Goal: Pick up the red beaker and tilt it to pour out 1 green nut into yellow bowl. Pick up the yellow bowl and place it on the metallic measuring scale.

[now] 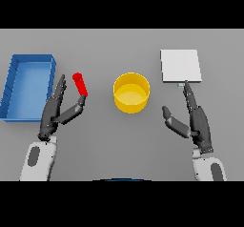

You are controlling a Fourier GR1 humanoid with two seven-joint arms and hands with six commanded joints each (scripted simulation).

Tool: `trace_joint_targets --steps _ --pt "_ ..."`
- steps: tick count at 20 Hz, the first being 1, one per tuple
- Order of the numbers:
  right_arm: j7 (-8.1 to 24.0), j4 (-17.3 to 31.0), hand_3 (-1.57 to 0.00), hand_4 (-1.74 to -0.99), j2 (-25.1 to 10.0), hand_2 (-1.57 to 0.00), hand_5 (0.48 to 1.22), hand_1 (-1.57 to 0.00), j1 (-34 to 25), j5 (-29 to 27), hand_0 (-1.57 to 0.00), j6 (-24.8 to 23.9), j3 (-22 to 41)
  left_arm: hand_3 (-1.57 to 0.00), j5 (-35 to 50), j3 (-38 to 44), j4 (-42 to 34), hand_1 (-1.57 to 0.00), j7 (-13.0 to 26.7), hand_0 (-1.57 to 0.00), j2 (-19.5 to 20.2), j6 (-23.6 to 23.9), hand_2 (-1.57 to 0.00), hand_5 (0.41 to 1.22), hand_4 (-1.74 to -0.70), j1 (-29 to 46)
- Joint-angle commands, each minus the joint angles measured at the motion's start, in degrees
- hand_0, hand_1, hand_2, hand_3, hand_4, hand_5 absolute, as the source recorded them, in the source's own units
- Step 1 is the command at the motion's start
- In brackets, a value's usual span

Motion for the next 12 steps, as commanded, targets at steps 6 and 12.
trace_joint_targets --steps 6,12 --pt "-1.0 0.5 0.00 -1.230 -0.2 0.00 0.666 0.00 -0.2 -0.9 0.00 0.3 -0.7 0.00 0.2 2.9 11.8 0.00 -2.4 0.00 -0.5 1.6 0.00 0.631 -1.16 -8.7" --pt "0.1 0.6 0.00 -1.247 0.1 0.00 0.675 0.00 -0.9 -0.4 0.00 -0.4 -0.7 0.00 -0.5 4.7 21.5 0.00 -7.0 0.00 -0.4 2.7 0.00 0.643 -1.22 -15.0"
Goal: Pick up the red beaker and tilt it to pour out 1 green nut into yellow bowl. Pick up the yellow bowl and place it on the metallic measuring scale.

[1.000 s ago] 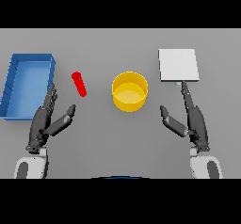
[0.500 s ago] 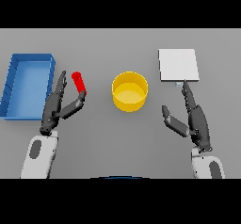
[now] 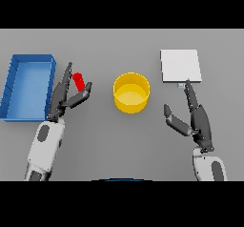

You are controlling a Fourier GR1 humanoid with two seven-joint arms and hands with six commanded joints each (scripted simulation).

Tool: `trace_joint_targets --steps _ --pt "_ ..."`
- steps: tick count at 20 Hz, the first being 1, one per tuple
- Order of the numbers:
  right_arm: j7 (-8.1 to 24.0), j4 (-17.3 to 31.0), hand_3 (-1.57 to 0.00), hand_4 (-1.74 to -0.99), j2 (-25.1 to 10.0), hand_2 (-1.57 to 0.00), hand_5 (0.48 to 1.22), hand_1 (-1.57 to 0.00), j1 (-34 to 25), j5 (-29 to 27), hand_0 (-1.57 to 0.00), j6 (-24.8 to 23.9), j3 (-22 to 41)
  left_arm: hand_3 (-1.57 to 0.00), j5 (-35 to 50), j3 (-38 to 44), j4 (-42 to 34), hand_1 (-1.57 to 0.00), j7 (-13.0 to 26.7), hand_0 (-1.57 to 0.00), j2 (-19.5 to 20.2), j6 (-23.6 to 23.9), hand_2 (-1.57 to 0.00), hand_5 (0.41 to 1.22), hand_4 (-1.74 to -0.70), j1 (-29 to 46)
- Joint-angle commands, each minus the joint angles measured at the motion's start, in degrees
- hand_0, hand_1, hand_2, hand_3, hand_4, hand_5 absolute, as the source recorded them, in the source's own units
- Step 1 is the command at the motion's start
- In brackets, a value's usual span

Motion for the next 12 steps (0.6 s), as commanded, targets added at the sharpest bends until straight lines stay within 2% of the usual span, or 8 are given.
trace_joint_targets --steps 1,4,9,10,11,12 --pt "-0.4 0.7 0.00 -1.247 0.0 0.00 0.679 0.00 0.4 -0.1 0.00 0.4 0.1 0.00 -0.5 0.0 1.9 0.00 -0.7 0.00 -0.2 0.5 0.00 0.649 -1.23 -1.2" --pt "-1.5 0.1 0.00 -1.264 -0.2 0.00 0.690 0.00 0.9 -0.9 0.00 1.2 0.1 0.00 -1.6 0.2 5.5 0.00 -2.3 0.00 -0.6 1.9 0.00 0.664 -1.26 -4.3" --pt "-0.9 0.6 0.00 -1.265 0.1 0.00 0.691 0.00 0.5 -0.6 0.00 0.7 0.0 0.00 -1.9 1.4 11.1 0.00 -3.2 0.00 -0.9 3.3 0.00 0.692 -1.27 -9.3" --pt "-0.9 0.2 0.00 -1.259 0.1 0.00 0.691 0.00 0.6 0.0 0.00 0.4 0.3 0.00 -1.7 2.0 11.8 -0.02 -4.8 0.00 -1.3 4.0 -0.04 0.715 -1.30 -9.8" --pt "-2.1 -0.1 0.00 -1.255 0.0 0.00 0.691 0.00 1.3 0.3 0.00 0.2 0.4 -0.05 -1.7 2.4 12.9 -0.14 -5.6 -0.09 -1.4 4.8 -0.15 0.741 -1.32 -10.1" --pt "-2.1 -0.6 0.00 -1.252 -0.2 0.00 0.690 0.00 1.0 0.4 0.00 0.1 0.3 -0.22 -1.5 2.9 13.6 -0.36 -6.0 -0.32 -1.9 5.7 -0.36 0.770 -1.35 -10.8"
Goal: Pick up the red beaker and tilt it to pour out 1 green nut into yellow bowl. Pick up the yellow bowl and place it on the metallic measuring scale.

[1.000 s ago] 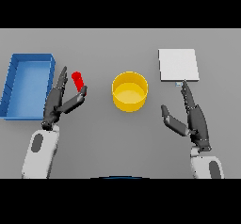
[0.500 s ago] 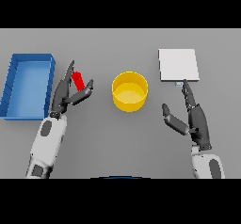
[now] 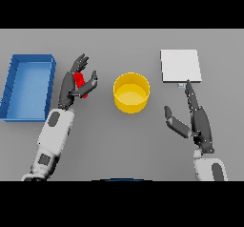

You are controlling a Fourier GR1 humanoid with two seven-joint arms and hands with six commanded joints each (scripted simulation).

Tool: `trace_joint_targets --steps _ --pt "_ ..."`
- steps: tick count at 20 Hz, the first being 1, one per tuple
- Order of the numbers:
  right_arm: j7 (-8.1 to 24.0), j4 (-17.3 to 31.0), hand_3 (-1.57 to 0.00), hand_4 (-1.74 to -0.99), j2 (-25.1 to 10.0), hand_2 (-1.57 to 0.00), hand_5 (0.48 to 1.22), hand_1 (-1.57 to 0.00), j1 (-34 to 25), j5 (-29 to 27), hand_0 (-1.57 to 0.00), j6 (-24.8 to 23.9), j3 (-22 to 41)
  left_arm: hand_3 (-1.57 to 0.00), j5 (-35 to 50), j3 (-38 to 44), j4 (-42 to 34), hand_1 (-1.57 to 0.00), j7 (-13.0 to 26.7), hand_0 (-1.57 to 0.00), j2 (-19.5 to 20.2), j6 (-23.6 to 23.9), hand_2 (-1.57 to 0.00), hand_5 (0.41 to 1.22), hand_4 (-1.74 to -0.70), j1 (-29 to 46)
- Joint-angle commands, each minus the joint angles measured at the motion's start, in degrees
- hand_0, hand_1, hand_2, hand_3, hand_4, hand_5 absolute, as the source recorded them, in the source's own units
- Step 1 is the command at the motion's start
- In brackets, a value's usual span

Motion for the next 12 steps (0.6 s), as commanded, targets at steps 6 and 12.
trace_joint_targets --steps 6,12 --pt "1.4 0.5 0.00 -1.233 0.0 0.00 0.686 0.00 -1.0 -0.6 0.00 0.0 -0.5 -1.11 0.6 1.2 2.6 -1.25 -6.8 -1.24 -0.9 -0.1 -1.25 1.103 -1.57 -0.5" --pt "0.9 2.0 0.00 -1.175 0.2 0.00 0.667 0.00 -1.5 1.0 0.00 -0.7 -0.1 -1.45 0.5 0.8 -0.7 -1.49 -3.4 -1.49 -0.6 1.2 -1.49 1.127 -1.70 -1.3"
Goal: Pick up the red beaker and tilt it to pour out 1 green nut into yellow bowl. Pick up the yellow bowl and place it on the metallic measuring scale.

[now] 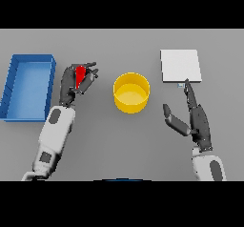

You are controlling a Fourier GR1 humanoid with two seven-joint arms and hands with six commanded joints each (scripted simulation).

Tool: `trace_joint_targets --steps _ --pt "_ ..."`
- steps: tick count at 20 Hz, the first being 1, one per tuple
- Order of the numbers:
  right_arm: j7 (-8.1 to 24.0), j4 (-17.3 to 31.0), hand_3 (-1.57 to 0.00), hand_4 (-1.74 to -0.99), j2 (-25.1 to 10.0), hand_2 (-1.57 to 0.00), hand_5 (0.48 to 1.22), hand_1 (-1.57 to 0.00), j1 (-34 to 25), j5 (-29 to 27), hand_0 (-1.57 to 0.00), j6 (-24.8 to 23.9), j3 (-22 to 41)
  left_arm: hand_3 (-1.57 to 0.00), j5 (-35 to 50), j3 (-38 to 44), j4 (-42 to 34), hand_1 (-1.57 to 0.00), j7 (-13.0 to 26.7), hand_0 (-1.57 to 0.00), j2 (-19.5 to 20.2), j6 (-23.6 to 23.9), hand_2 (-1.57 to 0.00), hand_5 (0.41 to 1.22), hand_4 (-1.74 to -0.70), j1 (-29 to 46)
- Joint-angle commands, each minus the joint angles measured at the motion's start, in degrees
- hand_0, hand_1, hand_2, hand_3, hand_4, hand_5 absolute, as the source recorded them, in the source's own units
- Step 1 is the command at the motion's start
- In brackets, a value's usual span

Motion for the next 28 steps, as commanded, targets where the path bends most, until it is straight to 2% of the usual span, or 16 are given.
trace_joint_targets --steps 1,5,9,11,14,16,17,20,22,23,27,28 --pt "-0.5 0.3 0.00 -1.160 0.0 0.00 0.664 0.00 0.0 0.5 0.00 -0.3 0.1 -1.47 -0.2 -0.2 -0.5 -1.50 0.6 -1.50 0.5 -0.1 -1.50 1.126 -1.71 0.0" --pt "-1.7 -0.8 0.00 -1.108 -0.8 0.00 0.656 0.00 0.7 2.0 0.00 -1.1 0.3 -1.53 -4.1 -4.2 -4.4 -1.54 4.8 -1.54 3.8 -1.3 -1.54 1.130 -1.73 -1.4" --pt "-1.2 -0.7 0.00 -1.092 -1.4 0.00 0.661 0.00 0.1 1.8 0.00 -1.0 -0.2 -1.55 -14.3 -13.0 -8.9 -1.56 10.2 -1.56 9.2 -3.5 -1.56 1.136 -1.74 -2.7" --pt "-2.1 -0.5 0.00 -1.092 -0.8 0.00 0.667 0.00 0.5 1.7 0.00 -0.7 0.3 -1.55 -16.2 -15.2 -9.9 -1.56 12.5 -1.56 10.0 -4.9 -1.56 1.127 -1.74 -3.4" --pt "-0.9 -0.9 0.00 -1.092 -0.8 0.00 0.664 0.00 1.0 2.3 0.00 -0.6 0.7 -1.55 -17.4 -16.8 -9.6 -1.56 14.6 -1.56 10.3 -5.7 -1.56 1.136 -1.74 -5.0" --pt "-0.8 -0.9 0.00 -1.096 -1.2 0.00 0.670 0.00 0.6 1.5 0.00 -0.1 0.3 -1.56 -21.2 -20.0 -9.2 -1.56 17.0 -1.56 11.5 -7.1 -1.56 1.149 -1.74 -7.4" --pt "-2.0 -1.6 0.00 -1.086 -1.1 0.00 0.679 0.00 0.9 1.2 0.00 0.2 0.6 -1.56 -23.6 -21.9 -7.6 -1.57 17.9 -1.57 12.5 -8.1 -1.57 1.152 -1.74 -9.4" --pt "-1.0 -1.5 0.00 -1.056 -1.1 0.00 0.692 0.00 0.4 2.5 0.00 -0.2 1.0 -1.57 -30.0 -28.4 -5.9 -1.57 18.0 -1.57 14.4 -12.5 -1.57 1.177 -1.74 -14.7" --pt "-0.9 -1.1 0.00 -1.062 -1.0 0.00 0.691 0.00 0.2 2.4 0.00 -0.3 0.8 -1.57 -33.9 -32.2 -4.1 -1.57 19.3 -1.57 15.2 -15.6 -1.57 1.193 -1.74 -18.2" --pt "-1.2 -1.5 0.00 -1.068 -1.0 0.00 0.689 0.00 0.4 2.4 0.00 -0.2 0.9 -1.57 -35.5 -34.3 -3.2 -1.57 18.6 -1.57 15.4 -17.5 -1.57 1.199 -1.74 -19.8" --pt "-2.2 -0.7 0.00 -1.063 -0.4 0.00 0.681 0.00 0.9 1.5 0.00 0.1 0.9 -1.57 -41.6 -41.3 1.3 -1.57 18.3 -1.57 15.3 -23.6 -1.57 1.212 -1.58 -25.9" --pt "-1.3 -0.7 0.00 -1.060 -0.3 0.00 0.675 0.00 0.8 1.0 0.00 0.5 0.8 -1.57 -42.5 -42.7 2.5 -1.57 18.2 -1.57 15.0 -25.0 -1.57 1.214 -1.61 -27.1"
